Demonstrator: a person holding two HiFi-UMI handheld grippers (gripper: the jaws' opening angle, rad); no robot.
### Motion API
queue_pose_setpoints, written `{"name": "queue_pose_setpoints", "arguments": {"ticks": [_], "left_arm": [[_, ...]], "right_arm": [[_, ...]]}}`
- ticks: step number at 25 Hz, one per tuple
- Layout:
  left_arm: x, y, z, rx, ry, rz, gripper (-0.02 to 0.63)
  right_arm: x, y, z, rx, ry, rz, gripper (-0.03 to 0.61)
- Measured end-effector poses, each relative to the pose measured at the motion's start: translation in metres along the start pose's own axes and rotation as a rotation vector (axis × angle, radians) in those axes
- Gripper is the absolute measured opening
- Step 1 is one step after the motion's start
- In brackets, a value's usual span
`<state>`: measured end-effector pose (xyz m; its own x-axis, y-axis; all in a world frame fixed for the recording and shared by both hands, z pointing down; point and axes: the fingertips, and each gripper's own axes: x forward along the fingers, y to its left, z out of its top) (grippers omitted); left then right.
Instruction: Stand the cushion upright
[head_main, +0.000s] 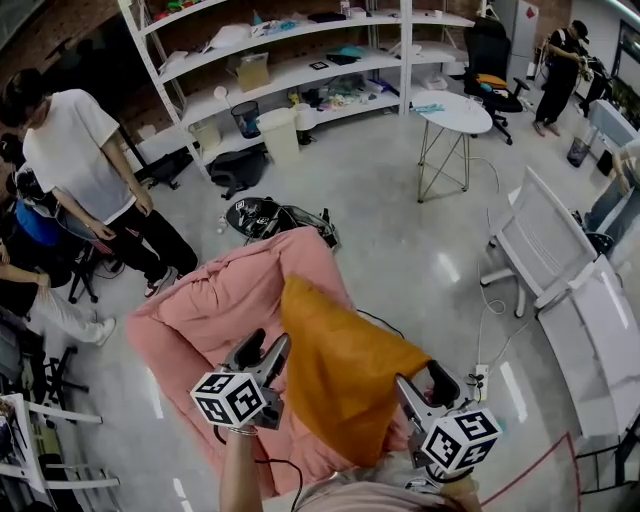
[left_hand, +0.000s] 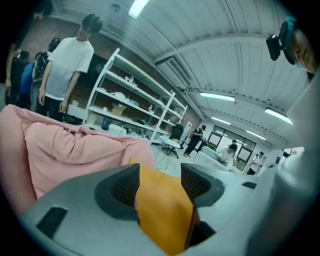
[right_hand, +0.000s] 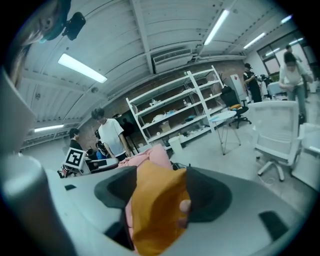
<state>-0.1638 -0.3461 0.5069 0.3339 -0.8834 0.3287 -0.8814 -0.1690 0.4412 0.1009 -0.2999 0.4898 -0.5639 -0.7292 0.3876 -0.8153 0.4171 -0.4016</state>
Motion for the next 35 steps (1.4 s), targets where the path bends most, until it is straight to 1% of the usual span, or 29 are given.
{"name": "queue_pose_setpoints", "arguments": {"ticks": [5, 10, 12, 17, 20, 22, 25, 28, 32, 35], "left_arm": [[0.029, 0.014, -0.007, -0.016, 0.044, -0.010, 0.265], [0.054, 0.029, -0.014, -0.035, 0.090, -0.023, 0.285], [0.065, 0.032, -0.017, -0.035, 0.112, -0.035, 0.291], [0.093, 0.045, -0.028, -0.067, 0.168, -0.059, 0.308], [0.111, 0.058, -0.033, -0.077, 0.218, -0.059, 0.339], [0.119, 0.064, -0.035, -0.099, 0.241, -0.061, 0.342], [0.127, 0.065, -0.038, -0.130, 0.295, -0.102, 0.350], [0.132, 0.061, -0.046, -0.155, 0.365, -0.156, 0.379], [0.142, 0.061, -0.058, -0.193, 0.427, -0.189, 0.403], [0.149, 0.059, -0.071, -0.215, 0.483, -0.204, 0.411]], "right_arm": [[0.005, -0.006, -0.003, 0.007, -0.003, -0.021, 0.318], [0.010, -0.006, -0.005, -0.022, 0.001, -0.045, 0.328], [0.010, -0.006, -0.002, -0.039, -0.006, -0.053, 0.330], [0.002, -0.014, 0.004, -0.085, -0.035, -0.095, 0.331], [0.003, -0.019, 0.000, -0.038, -0.008, -0.071, 0.341], [0.005, -0.020, -0.006, 0.007, 0.013, -0.042, 0.351], [0.009, -0.019, -0.013, 0.052, 0.035, -0.019, 0.362], [0.013, -0.016, -0.019, 0.104, 0.054, 0.007, 0.371], [0.023, -0.016, -0.028, 0.121, 0.091, 0.037, 0.384], [0.031, -0.019, -0.036, 0.123, 0.116, 0.036, 0.391]]}}
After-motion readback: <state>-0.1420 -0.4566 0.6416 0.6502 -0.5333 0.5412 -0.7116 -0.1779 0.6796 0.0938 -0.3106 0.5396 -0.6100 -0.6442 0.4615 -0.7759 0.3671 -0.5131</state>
